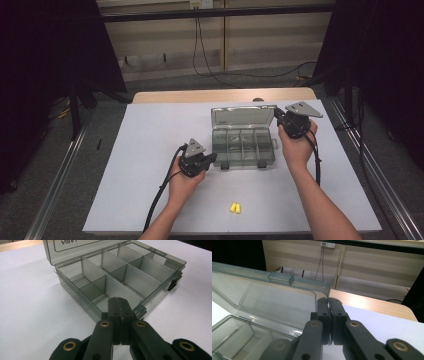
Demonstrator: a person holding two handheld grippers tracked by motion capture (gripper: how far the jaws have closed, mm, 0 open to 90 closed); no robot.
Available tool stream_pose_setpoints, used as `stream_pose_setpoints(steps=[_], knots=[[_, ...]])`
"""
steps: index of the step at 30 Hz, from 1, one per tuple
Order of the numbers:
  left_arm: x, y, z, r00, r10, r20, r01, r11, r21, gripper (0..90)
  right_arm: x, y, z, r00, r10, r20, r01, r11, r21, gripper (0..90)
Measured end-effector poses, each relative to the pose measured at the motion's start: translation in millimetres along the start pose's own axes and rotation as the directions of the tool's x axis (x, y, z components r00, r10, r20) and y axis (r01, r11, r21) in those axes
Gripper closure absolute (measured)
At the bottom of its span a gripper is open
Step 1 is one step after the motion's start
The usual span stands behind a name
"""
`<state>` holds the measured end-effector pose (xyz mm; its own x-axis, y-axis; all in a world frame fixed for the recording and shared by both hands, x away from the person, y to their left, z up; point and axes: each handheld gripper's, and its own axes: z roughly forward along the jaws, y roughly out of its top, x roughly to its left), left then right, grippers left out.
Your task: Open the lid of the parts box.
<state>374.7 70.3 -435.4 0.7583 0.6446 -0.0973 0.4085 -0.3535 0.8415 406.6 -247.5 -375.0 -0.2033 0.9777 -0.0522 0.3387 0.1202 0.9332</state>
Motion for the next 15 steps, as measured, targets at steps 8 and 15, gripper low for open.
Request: stream_pose_setpoints(steps=[8, 15], knots=[[0.2, 0.0, 0.2, 1.0000, -0.001, 0.002, 0.001, 1.0000, -0.001, 90.0, -4.6, -4.1, 8.2, 0.9985, -0.031, 0.045, 0.030, 0.999, 0.035, 90.0], [0.2, -0.1, 0.5, 1.0000, -0.008, 0.003, 0.008, 1.0000, -0.003, 90.0, -6.1, -7.7, 9.8, 0.9997, -0.023, 0.012, 0.023, 0.998, 0.058, 90.0]])
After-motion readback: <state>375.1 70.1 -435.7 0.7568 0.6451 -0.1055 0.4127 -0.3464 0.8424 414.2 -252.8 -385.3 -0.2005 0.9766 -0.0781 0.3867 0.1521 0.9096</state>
